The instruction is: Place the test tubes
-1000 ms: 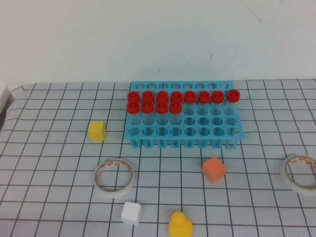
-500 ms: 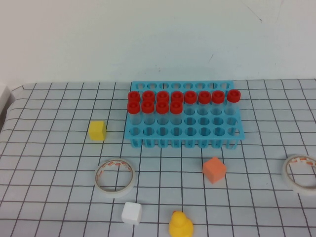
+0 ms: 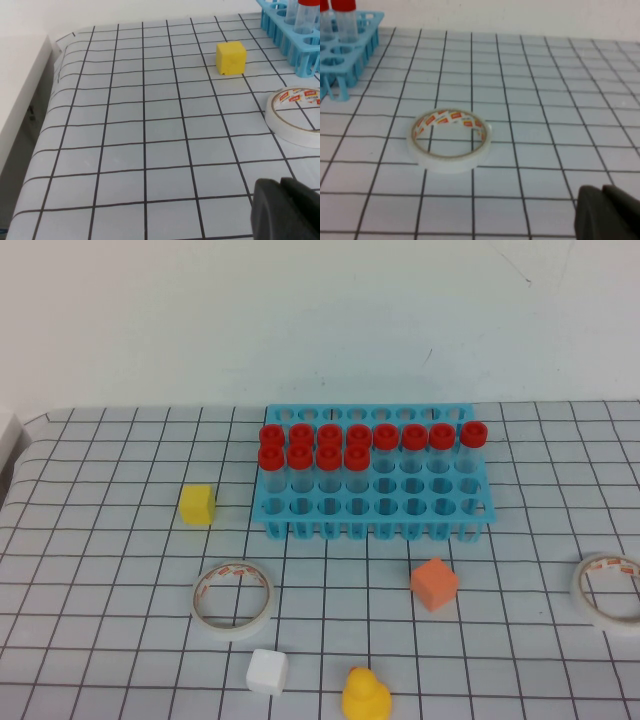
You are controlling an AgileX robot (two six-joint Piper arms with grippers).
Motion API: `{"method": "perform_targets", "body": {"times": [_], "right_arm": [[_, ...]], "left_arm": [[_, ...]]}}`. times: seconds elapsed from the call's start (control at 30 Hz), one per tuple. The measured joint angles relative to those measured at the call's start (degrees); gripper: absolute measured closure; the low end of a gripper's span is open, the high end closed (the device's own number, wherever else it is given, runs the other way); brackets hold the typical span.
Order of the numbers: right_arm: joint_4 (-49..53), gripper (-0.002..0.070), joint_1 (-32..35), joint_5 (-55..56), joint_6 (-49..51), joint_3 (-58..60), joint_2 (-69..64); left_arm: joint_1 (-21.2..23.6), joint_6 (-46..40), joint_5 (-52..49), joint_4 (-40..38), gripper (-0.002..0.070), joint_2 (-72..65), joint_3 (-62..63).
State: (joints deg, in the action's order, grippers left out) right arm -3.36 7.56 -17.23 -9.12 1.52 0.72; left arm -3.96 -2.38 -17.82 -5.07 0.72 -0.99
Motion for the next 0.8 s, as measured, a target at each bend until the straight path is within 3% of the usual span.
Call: {"method": "perform_targets", "body": {"times": [0.23, 0.8], "right_arm": [[3.9, 0.0678, -3.3, -1.8, 5.8, -0.2, 0.0], [4.8, 0.0678, -3.5, -2.1, 6.5, -0.3, 0.0]], "left_arm": [[0.0, 0.0, 0.0, 0.0, 0.0675, 0.0, 0.0], [0.0, -0.4, 0.0, 0.0, 0.0675, 0.0, 0.0]]}}
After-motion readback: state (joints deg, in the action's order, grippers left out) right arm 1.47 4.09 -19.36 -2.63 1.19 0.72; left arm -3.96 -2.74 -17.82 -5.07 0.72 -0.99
